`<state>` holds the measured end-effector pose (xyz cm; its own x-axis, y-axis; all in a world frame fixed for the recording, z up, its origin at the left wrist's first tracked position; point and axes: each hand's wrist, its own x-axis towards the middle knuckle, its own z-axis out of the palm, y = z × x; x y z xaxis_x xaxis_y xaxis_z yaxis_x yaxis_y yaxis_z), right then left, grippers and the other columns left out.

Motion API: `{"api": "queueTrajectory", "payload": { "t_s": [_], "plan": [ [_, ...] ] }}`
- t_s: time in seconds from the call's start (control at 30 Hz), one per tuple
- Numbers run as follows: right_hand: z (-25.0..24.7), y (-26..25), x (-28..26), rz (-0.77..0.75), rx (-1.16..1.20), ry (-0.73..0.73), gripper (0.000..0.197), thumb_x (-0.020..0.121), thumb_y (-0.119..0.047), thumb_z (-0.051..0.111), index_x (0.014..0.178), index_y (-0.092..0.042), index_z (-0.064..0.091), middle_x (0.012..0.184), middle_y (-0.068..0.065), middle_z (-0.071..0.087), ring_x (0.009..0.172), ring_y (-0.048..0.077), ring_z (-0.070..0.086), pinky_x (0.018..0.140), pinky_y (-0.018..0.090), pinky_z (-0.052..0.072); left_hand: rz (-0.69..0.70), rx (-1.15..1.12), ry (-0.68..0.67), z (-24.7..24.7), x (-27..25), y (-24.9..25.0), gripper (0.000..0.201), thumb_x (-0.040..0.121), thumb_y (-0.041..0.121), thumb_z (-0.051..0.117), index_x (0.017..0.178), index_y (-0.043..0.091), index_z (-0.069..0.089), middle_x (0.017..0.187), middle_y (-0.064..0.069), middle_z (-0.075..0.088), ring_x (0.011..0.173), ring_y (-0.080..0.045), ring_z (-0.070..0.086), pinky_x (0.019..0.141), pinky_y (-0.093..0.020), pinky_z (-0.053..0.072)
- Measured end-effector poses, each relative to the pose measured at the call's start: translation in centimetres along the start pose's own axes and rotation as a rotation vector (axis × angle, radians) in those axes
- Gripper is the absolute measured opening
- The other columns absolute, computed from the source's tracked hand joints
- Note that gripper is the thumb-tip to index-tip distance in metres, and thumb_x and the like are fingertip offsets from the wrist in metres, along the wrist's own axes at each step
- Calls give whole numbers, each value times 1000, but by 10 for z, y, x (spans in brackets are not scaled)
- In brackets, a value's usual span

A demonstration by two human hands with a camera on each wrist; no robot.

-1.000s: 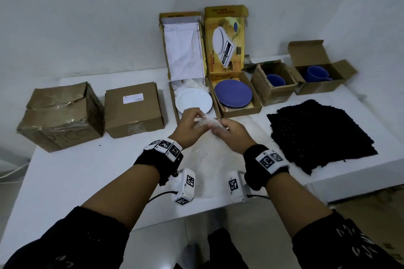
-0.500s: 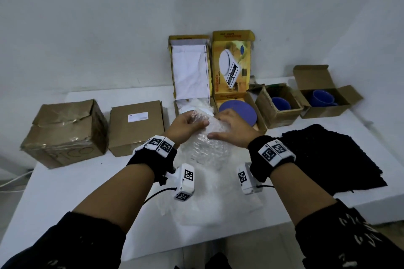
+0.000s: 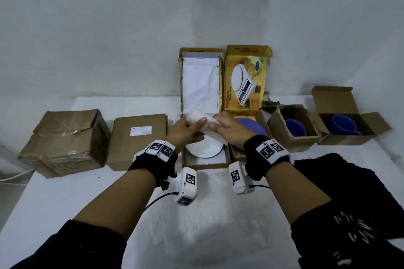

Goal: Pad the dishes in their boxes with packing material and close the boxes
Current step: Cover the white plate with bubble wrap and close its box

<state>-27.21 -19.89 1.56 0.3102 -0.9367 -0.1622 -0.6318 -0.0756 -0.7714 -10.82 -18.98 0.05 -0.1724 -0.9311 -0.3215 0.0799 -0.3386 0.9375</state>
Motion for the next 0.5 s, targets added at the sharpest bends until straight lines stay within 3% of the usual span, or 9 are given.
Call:
{"api": "queueTrajectory", "payload": {
  "t_s": [0.07,0.1,0.13,0.2,0.27,0.37,0.43,0.5],
  "plan": [
    [-2,3,7,50,101,-34,53,97,-30,50,137,2,39,147,12,29,137,25,32,114,44,28,13,-56,52,-1,8,-2,41,86,22,66,121,1,56,116,-18,65,105,-27,65,83,-29,57],
    [-4,7,11,61,151,-47,52,96,-28,52,136,2,39,145,11,33,135,24,35,113,43,30,8,-86,73,-1,12,-2,41,85,19,67,120,-1,57,116,-19,65,104,-28,65,82,-28,57],
    [-7,10,14,62,186,-55,43,95,-25,54,131,-2,46,136,9,43,127,21,43,108,41,36,-2,-111,85,-1,15,-3,41,84,16,68,120,-2,57,116,-19,65,103,-28,65,81,-28,57],
    [-12,13,20,35,205,-83,13,93,-22,57,103,-15,56,103,1,56,95,13,55,84,31,46,-11,-146,85,-2,20,-4,41,83,12,69,120,-2,56,116,-21,65,100,-29,66,78,-29,58],
    [-14,17,29,20,190,-90,12,92,-22,59,92,-17,47,94,4,55,86,12,52,75,28,42,-2,-117,114,-4,24,-6,43,81,10,70,119,-1,53,117,-21,63,98,-28,66,75,-29,59],
    [-14,25,43,4,219,-143,20,92,-12,57,100,-13,39,103,11,55,93,14,54,80,29,45,83,134,240,-12,33,-8,61,75,11,78,123,9,41,121,-14,54,103,-26,61,77,-34,59],
    [-14,28,54,-10,179,-184,21,92,-11,58,105,-12,41,103,7,55,97,15,53,84,30,45,213,434,230,-18,39,-6,72,73,16,80,132,18,38,126,-3,48,111,-18,52,90,-30,50],
    [-15,30,64,-38,141,-212,18,91,-12,61,104,-10,49,95,2,55,90,14,54,82,27,44,295,678,148,-22,43,-4,67,76,21,77,134,22,43,127,3,46,112,-9,45,98,-24,38]
  ]
}}
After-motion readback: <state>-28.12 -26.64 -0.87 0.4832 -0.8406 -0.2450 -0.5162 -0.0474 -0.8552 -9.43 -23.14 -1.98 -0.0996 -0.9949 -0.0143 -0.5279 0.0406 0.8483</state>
